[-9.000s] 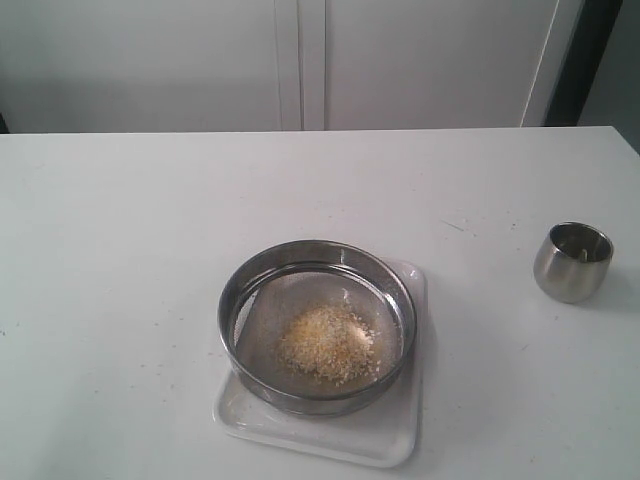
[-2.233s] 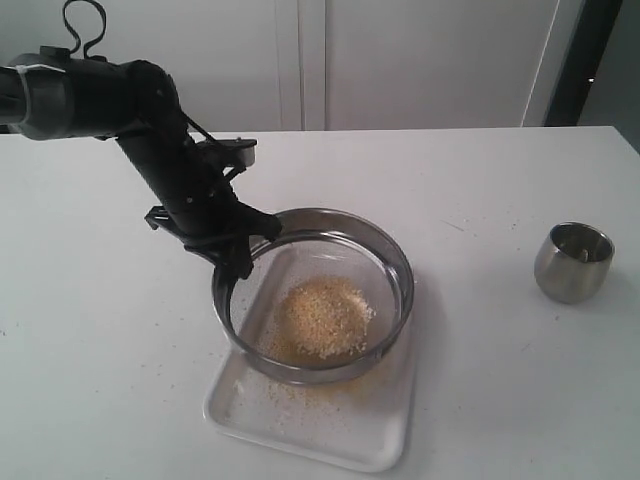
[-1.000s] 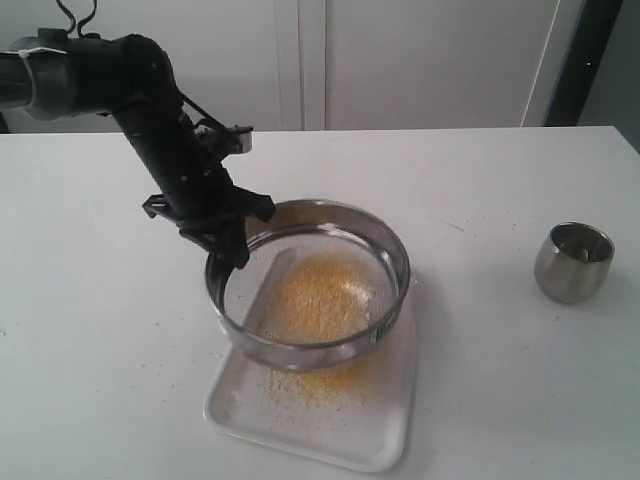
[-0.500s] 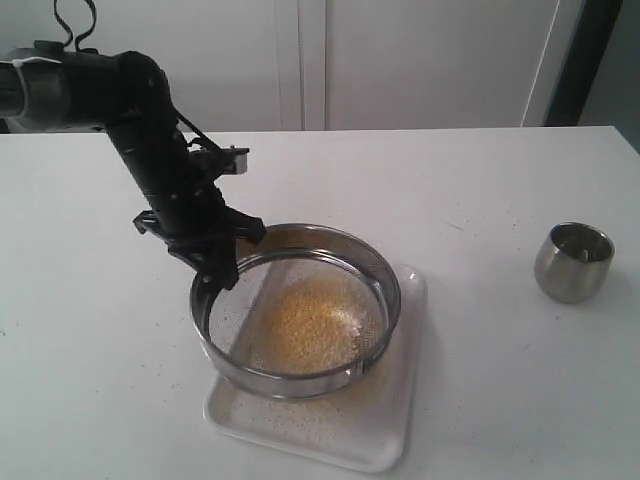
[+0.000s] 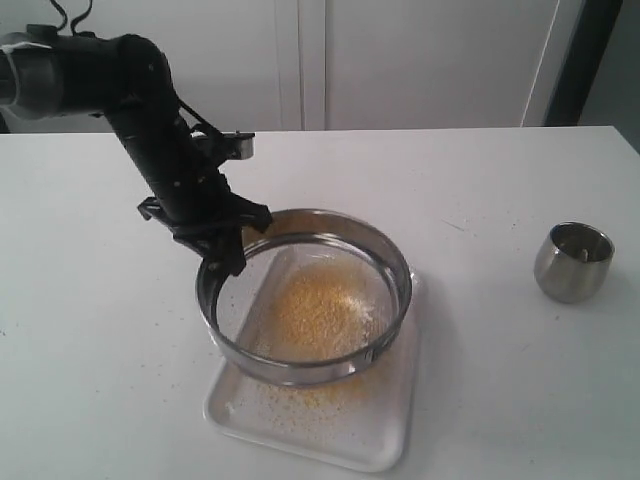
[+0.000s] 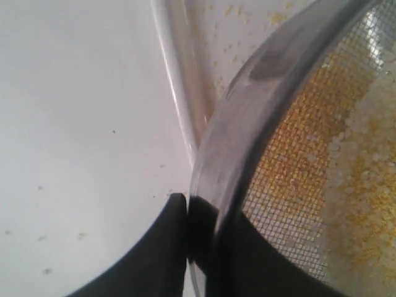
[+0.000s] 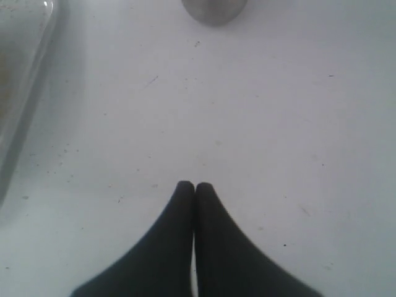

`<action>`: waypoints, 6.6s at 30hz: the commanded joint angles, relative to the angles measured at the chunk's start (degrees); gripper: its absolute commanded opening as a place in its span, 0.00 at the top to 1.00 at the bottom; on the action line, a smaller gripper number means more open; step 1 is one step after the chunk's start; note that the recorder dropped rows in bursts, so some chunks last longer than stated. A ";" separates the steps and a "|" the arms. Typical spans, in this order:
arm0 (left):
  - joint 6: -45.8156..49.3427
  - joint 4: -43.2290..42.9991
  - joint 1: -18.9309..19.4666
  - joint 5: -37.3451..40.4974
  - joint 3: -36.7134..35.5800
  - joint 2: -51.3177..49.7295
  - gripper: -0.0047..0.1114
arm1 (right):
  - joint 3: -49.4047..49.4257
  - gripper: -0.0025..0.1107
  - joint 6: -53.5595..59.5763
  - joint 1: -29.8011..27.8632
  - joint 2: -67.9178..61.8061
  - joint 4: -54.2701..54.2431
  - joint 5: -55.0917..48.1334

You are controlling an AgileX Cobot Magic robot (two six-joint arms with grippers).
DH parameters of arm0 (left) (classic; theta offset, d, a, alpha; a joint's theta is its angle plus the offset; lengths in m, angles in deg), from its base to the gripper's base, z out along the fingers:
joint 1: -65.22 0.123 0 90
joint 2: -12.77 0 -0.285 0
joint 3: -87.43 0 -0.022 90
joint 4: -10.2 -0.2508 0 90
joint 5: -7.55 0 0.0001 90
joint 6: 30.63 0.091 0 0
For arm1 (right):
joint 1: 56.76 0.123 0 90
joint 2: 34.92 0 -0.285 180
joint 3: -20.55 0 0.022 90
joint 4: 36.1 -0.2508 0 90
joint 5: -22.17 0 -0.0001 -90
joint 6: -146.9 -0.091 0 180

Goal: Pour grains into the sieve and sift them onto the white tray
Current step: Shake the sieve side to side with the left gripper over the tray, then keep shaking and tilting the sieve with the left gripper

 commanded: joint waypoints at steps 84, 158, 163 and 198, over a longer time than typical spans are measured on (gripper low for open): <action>-0.29 1.62 -1.85 1.63 1.13 0.01 0.96 | -0.15 0.98 -1.65 0.07 0.23 -0.06 0.68; 1.81 -1.45 -4.09 0.57 0.58 2.99 0.96 | -0.15 0.98 -1.65 0.07 0.23 -0.06 0.68; -0.55 -0.17 -2.67 -4.59 4.80 -2.05 0.96 | -0.15 0.98 -1.65 0.07 0.23 -0.06 0.68; 7.89 25.83 3.08 -0.62 1.46 -2.75 0.96 | -0.15 0.98 -2.32 0.07 0.23 -0.06 0.68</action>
